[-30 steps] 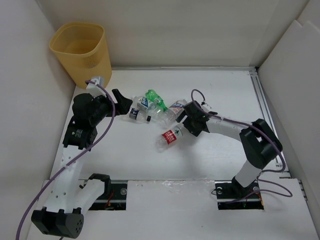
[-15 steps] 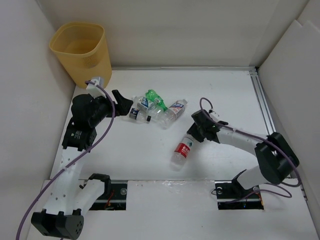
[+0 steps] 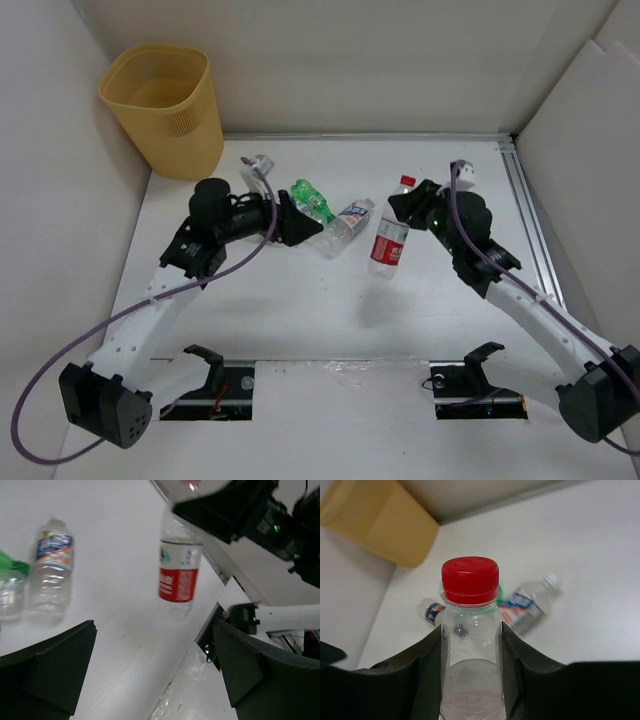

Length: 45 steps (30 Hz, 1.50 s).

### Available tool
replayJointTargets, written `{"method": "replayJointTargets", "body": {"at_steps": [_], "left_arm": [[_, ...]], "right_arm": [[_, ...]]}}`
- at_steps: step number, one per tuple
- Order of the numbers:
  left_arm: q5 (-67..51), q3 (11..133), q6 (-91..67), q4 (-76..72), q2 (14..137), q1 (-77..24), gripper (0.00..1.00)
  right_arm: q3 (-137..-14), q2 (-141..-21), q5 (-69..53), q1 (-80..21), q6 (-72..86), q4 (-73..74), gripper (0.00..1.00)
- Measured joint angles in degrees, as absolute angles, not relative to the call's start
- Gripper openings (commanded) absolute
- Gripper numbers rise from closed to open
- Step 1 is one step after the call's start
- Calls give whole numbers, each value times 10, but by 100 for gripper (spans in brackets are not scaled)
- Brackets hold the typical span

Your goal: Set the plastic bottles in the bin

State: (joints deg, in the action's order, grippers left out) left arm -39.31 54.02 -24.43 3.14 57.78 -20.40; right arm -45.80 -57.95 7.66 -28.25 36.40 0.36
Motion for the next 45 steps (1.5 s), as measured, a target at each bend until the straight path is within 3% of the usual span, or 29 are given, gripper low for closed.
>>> {"method": "replayJointTargets", "body": {"at_steps": [6, 20, 22, 23, 24, 25, 26, 27, 28, 29, 35, 45], "left_arm": [[-387, 582, -258, -33, 658, -348, 100], [-342, 634, -263, -98, 753, -426, 100], [-350, 634, -271, -118, 761, -427, 91], [-352, 634, -274, -126, 763, -427, 82], [-352, 634, -277, -131, 765, -428, 40], [-350, 634, -279, -132, 767, -428, 20], [-348, 633, -273, -134, 769, -427, 7], [-342, 634, -268, -139, 770, -428, 3], [-331, 635, -264, -137, 770, -432, 0], [-323, 635, -264, -135, 770, -434, 0], [-227, 719, -262, -67, 777, -398, 0], [-67, 1155, -247, 69, 947, -157, 0]], "right_arm": [[-510, -654, -109, -262, 291, -157, 0], [-519, -684, -293, -263, 401, -411, 0], [-519, -696, -303, -263, 422, -445, 0], [-519, -702, -307, -263, 430, -457, 0], [-519, -707, -311, -263, 439, -466, 7], [-519, -709, -315, -263, 448, -473, 18], [-519, -710, -317, -263, 451, -477, 41], [-519, -710, -316, -262, 451, -475, 52], [-519, -713, -316, -259, 455, -475, 69], [-519, -714, -318, -254, 458, -476, 94], [-526, -676, -328, -201, 421, -409, 100], [-557, -552, -286, -156, 269, -187, 100]]}}
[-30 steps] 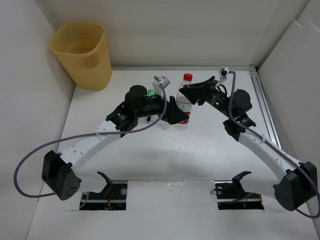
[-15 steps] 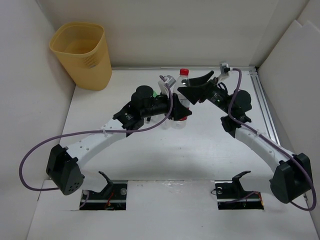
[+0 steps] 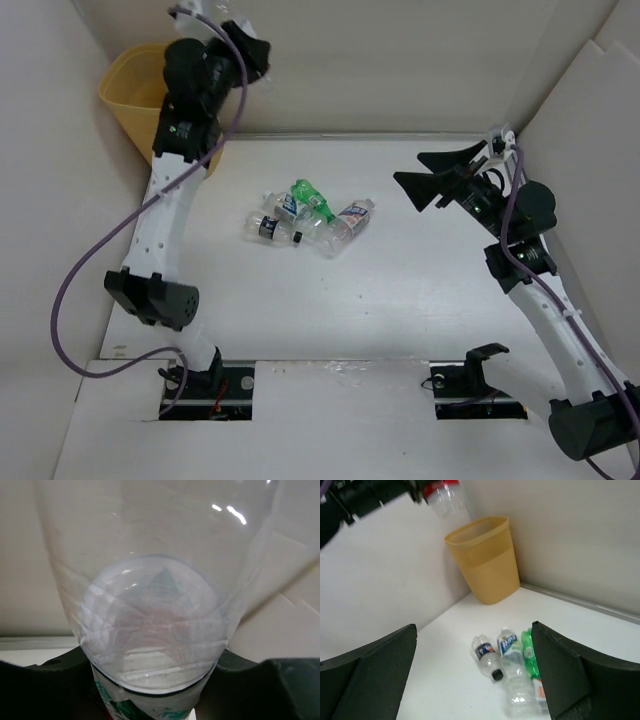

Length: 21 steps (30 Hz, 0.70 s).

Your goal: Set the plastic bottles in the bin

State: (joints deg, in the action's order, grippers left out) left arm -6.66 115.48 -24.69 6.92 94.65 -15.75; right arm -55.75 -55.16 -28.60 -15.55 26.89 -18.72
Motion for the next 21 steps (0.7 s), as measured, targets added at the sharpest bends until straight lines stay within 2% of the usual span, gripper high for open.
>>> {"method": "replayJointTargets", "body": {"at_steps": [7, 13, 14, 15, 16, 18, 19, 21], "left_arm": [[-8, 1360, -267, 71, 1112, 17, 0], [55, 1353, -275, 14, 1166, 95, 0], [57, 1353, -276, 2, 1175, 102, 4], [57, 1354, -277, -10, 1184, 108, 23], [59, 1357, -278, -18, 1195, 114, 36], [66, 1380, -274, -29, 1228, 121, 69], [69, 1388, -271, -35, 1244, 123, 99], [74, 1408, -268, -34, 1278, 123, 100]], "right_arm": [[-499, -560, -271, -175, 216, -143, 100], [-466, -593, -265, -204, 182, -121, 100], [-459, -595, -262, -207, 178, -121, 100], [-449, -595, -255, -211, 172, -121, 100], [-444, -595, -252, -212, 169, -120, 100], [-432, -596, -244, -216, 160, -120, 100], [-427, -597, -239, -219, 156, -119, 100], [-421, -601, -232, -225, 147, -119, 100]]}}
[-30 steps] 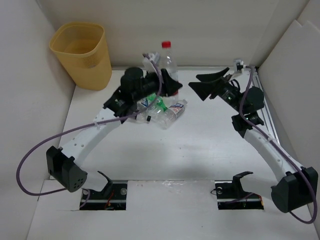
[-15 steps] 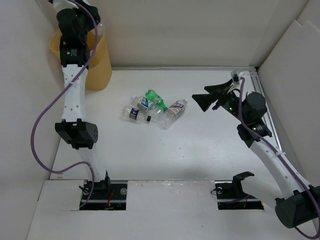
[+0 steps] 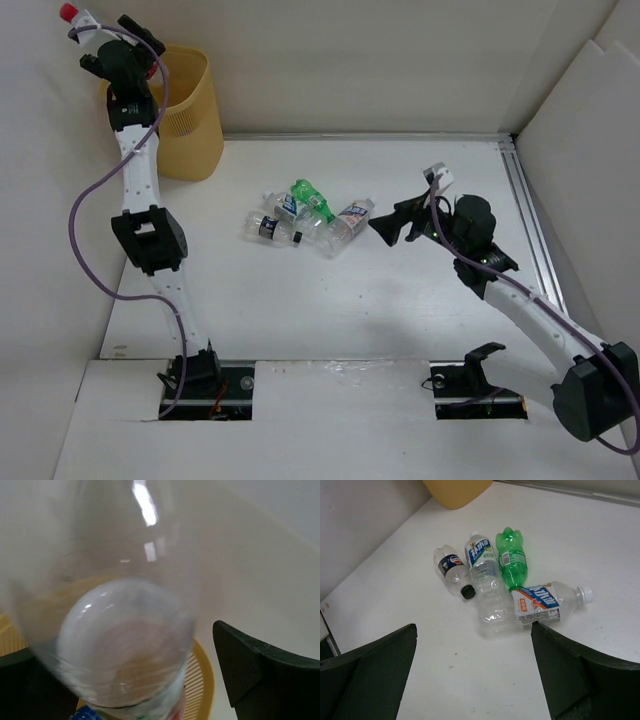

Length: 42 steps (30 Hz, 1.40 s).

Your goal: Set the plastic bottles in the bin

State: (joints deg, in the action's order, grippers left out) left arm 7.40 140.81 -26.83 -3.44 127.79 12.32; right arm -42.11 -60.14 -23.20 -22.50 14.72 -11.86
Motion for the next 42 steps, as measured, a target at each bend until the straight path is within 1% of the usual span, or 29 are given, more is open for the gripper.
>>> {"method": "replayJointTargets", "body": {"at_steps": [3, 6, 10, 12, 15, 20, 23, 25, 29, 31, 33, 36, 37, 42], "left_arm": [[76, 1425, -266, -33, 1321, 124, 100], [67, 1418, -266, -21, 1334, 124, 100], [49, 1407, -269, -14, 1323, 126, 100], [42, 1397, -271, 6, 1291, 128, 100], [27, 1337, -273, 36, 1207, 124, 100], [-5, 1156, -268, 51, 986, 99, 100], [-13, 1042, -252, 56, 842, 39, 100], [-40, 981, -246, 60, 766, -2, 100], [-92, 869, -237, 72, 648, -10, 100], [-100, 817, -228, 78, 608, -9, 100], [-93, 762, -216, 90, 572, -39, 100], [-103, 730, -203, 106, 558, -76, 100], [-107, 721, -199, 107, 557, -80, 100], [-120, 681, -191, 106, 556, -81, 100]], "right_arm": [[-417, -611, -204, -249, 132, -119, 100], [-424, -638, -160, -275, 116, -102, 100], [-473, -720, -69, -309, 108, -42, 100], [-505, -764, -20, -319, 119, -4, 100], [-559, -827, 42, -325, 152, 51, 100], [-673, -919, 118, -326, 221, 140, 100], [-725, -953, 140, -326, 272, 171, 100], [-745, -965, 145, -325, 312, 186, 98], [-788, -1003, 150, -323, 395, 225, 98], [-817, -1033, 154, -323, 438, 247, 98], [-841, -1065, 160, -324, 478, 271, 97], [-855, -1103, 168, -326, 528, 290, 97], [-855, -1112, 170, -327, 541, 294, 96], [-872, -1149, 177, -327, 581, 305, 96]]}}
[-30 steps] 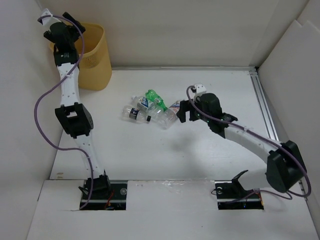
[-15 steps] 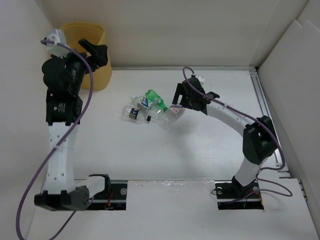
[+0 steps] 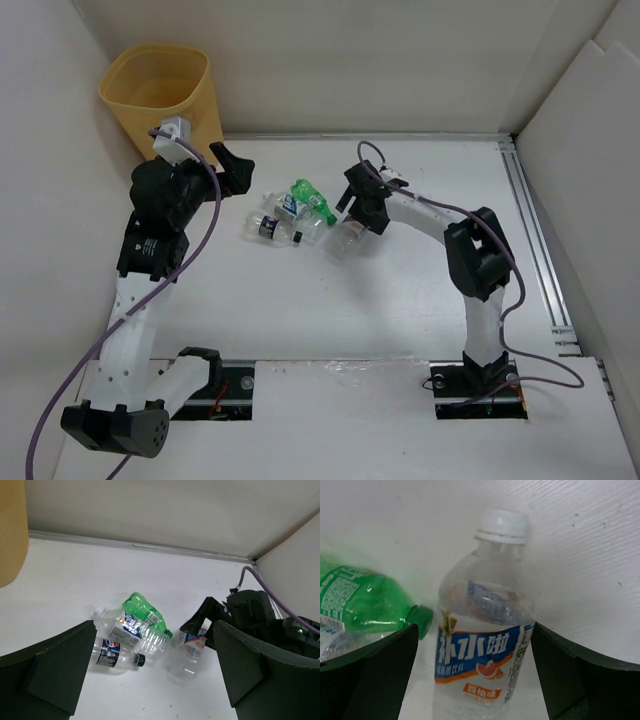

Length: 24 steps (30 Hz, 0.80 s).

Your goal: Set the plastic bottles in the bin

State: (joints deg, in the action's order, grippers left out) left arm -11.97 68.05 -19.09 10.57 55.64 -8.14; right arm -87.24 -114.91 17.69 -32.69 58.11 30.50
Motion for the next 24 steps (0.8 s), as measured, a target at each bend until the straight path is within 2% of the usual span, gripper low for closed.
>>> {"method": "replayJointTargets", "body": {"at_steps": [4, 8, 9, 10, 12, 13, 16, 18, 19, 21, 24], "left_arm": [[-134, 670, -188, 104, 556, -81, 100], [-144, 661, -185, 98, 554, -81, 100], [-149, 660, -185, 99, 554, -81, 100], [-154, 660, -185, 99, 553, -81, 100], [-169, 660, -185, 97, 554, -81, 100], [-180, 659, -185, 96, 554, -81, 100], [-224, 656, -190, 90, 561, -81, 100], [-261, 640, -197, 77, 563, -81, 100], [-278, 628, -203, 71, 563, -83, 100], [-283, 607, -214, 67, 566, -103, 100], [-272, 595, -225, 66, 586, -187, 100]], "right_arm": [[-918, -1196, 178, -324, 590, 316, 94], [-911, -1208, 178, -321, 594, 317, 87], [-899, -1201, 177, -321, 595, 312, 74], [-886, -1194, 176, -319, 596, 308, 68], [-848, -1173, 175, -315, 598, 286, 60], [-829, -1160, 174, -311, 598, 278, 52], [-779, -1121, 169, -294, 579, 255, 39], [-741, -1092, 167, -276, 555, 241, 21], [-719, -1073, 165, -268, 542, 230, 18], [-683, -1028, 160, -251, 511, 215, 0], [-650, -947, 129, -224, 446, 174, 0]]}}
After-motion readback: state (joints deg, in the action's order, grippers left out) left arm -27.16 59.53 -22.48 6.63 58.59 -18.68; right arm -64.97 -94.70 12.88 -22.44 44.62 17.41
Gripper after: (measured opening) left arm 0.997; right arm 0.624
